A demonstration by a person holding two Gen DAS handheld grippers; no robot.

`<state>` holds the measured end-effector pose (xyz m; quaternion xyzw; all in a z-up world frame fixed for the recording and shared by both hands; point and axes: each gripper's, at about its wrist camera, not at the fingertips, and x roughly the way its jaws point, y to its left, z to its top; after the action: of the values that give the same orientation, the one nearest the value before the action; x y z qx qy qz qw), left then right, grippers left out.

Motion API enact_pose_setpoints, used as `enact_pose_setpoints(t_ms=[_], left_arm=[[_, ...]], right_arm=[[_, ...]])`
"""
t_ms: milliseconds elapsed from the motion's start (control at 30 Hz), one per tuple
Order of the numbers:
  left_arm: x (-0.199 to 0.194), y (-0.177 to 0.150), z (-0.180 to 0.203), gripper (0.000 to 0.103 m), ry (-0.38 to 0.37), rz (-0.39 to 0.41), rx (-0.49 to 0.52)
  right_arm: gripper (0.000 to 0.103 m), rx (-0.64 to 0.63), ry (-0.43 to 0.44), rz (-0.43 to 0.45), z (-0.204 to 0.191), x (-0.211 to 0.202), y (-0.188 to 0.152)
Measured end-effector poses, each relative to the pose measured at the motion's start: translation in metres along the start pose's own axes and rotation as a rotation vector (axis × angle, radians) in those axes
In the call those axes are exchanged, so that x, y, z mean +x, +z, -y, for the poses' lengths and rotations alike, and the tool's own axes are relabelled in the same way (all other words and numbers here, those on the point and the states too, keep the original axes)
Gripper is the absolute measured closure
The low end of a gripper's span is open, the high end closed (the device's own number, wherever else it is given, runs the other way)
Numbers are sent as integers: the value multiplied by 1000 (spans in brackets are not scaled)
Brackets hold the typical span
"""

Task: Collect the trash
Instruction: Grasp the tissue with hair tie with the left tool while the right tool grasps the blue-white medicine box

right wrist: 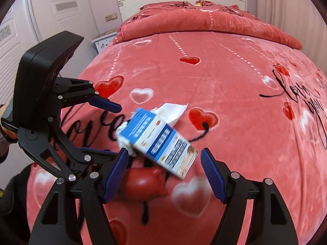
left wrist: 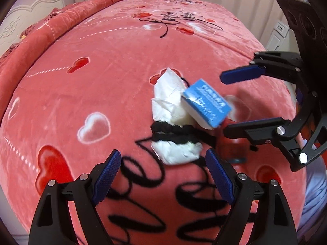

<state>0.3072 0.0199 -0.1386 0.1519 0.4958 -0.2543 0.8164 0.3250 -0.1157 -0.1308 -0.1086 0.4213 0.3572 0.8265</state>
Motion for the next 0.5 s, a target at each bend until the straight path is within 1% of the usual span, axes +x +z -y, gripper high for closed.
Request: enact_pose_setpoints(t_ms=[133, 200, 267, 300, 333, 367, 433, 467, 500], left_arm=[[11, 5, -5, 19, -32, 7, 5], [14, 8, -5, 19, -49, 21, 8], [19, 11, -6, 19, -47, 12, 13], [22, 11, -6, 19, -55, 8, 9], [23, 12, -7, 21, -63, 10, 4], [23, 12, -8, 28, -66, 12, -3], [23, 13, -8, 34, -63, 11, -6], [21, 13, -9, 40, -68, 13, -11], [21, 14, -10, 43, -69, 13, -15]], right_arm=[[30, -29, -2, -17, 6, 18, 7], [31, -42, 21, -16, 8, 24, 10], [39, -45, 46, -19, 9, 27, 11], [47, -44, 56, -22, 10, 28, 12], [53, -43, 55, -21, 11, 28, 12], [54, -43, 53, -18, 12, 28, 11], [56, -33, 64, -14, 14, 25, 10], [56, -25, 63, -7, 16, 23, 9], [57, -20, 63, -5, 17, 20, 8]])
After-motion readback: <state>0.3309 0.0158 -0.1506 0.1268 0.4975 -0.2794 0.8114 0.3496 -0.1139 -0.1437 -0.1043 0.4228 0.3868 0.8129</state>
